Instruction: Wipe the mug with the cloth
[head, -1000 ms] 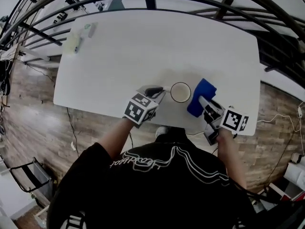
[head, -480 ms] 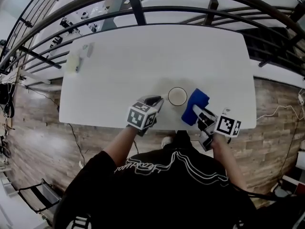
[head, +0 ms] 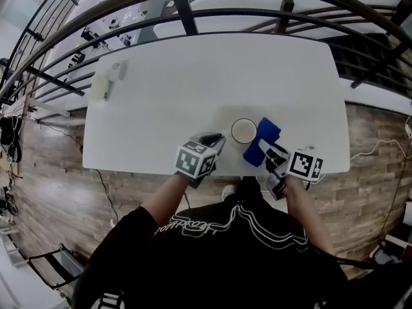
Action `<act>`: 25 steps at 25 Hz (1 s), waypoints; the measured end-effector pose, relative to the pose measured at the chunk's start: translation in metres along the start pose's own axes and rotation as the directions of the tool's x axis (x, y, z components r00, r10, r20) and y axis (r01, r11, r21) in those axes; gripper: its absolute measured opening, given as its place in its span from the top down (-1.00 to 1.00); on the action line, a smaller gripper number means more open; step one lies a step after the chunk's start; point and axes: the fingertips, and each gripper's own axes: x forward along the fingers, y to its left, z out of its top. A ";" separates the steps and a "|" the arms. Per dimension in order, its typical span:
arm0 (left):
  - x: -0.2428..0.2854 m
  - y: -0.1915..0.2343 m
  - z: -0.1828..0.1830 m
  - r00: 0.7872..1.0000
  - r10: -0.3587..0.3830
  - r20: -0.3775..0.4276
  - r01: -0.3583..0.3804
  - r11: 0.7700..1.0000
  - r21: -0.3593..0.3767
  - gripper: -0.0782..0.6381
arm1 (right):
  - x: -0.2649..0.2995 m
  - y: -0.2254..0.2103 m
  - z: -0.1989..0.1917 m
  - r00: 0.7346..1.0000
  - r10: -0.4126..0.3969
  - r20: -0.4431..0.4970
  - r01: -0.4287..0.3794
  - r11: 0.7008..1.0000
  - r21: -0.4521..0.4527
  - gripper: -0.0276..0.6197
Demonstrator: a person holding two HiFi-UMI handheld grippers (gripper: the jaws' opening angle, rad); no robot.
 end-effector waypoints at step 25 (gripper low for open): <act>-0.005 -0.015 -0.011 0.998 -0.051 -0.024 0.051 0.999 -0.006 0.67 | -0.009 -0.004 0.009 0.997 -0.074 0.012 0.074 0.997 0.017 0.73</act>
